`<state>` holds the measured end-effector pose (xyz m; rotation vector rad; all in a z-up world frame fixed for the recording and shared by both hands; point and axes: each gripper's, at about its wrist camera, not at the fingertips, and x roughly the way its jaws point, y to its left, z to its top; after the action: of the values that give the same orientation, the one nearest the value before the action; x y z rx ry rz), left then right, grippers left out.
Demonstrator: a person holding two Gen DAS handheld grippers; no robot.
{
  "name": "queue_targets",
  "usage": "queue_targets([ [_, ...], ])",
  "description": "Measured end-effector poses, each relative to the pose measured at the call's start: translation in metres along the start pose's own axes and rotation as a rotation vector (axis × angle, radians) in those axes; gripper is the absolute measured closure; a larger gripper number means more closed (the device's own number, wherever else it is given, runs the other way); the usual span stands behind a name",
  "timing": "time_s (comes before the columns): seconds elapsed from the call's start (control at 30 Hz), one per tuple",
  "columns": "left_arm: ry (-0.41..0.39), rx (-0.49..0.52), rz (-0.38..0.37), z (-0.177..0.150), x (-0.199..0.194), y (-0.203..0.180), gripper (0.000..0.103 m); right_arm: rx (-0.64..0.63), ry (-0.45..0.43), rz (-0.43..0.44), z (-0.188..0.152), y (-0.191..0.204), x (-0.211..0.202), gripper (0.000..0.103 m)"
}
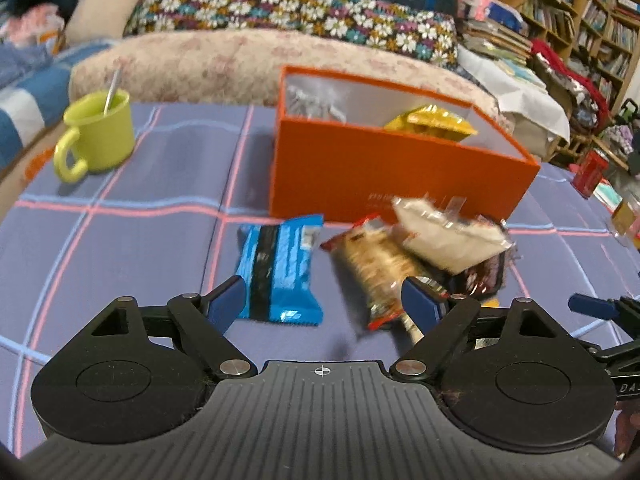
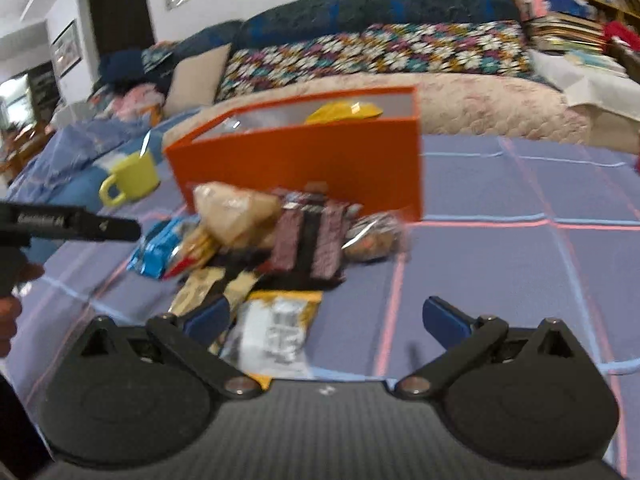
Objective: Organize snacks
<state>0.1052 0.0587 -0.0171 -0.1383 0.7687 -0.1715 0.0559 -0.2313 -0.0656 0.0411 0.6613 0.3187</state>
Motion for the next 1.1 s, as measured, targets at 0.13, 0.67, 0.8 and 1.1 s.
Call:
queue_targets([
  [0.13, 0.028, 0.011, -0.023, -0.007, 0.004, 0.004, 0.039, -0.011, 0.027, -0.004, -0.001, 0.005, 0.014, 0.001],
  [0.67, 0.049, 0.066, -0.051, -0.014, 0.011, -0.018, 0.033, -0.043, 0.054, -0.148, 0.001, 0.004, 0.048, 0.001],
  [0.8, 0.057, 0.064, -0.034, -0.016, 0.012, -0.015, 0.033, -0.023, 0.039, -0.184, -0.001, -0.008, 0.046, 0.001],
  [1.1, 0.070, 0.134, -0.068, -0.022, 0.021, -0.040, 0.030, 0.054, 0.033, -0.210, -0.009, -0.047, 0.009, 0.002],
])
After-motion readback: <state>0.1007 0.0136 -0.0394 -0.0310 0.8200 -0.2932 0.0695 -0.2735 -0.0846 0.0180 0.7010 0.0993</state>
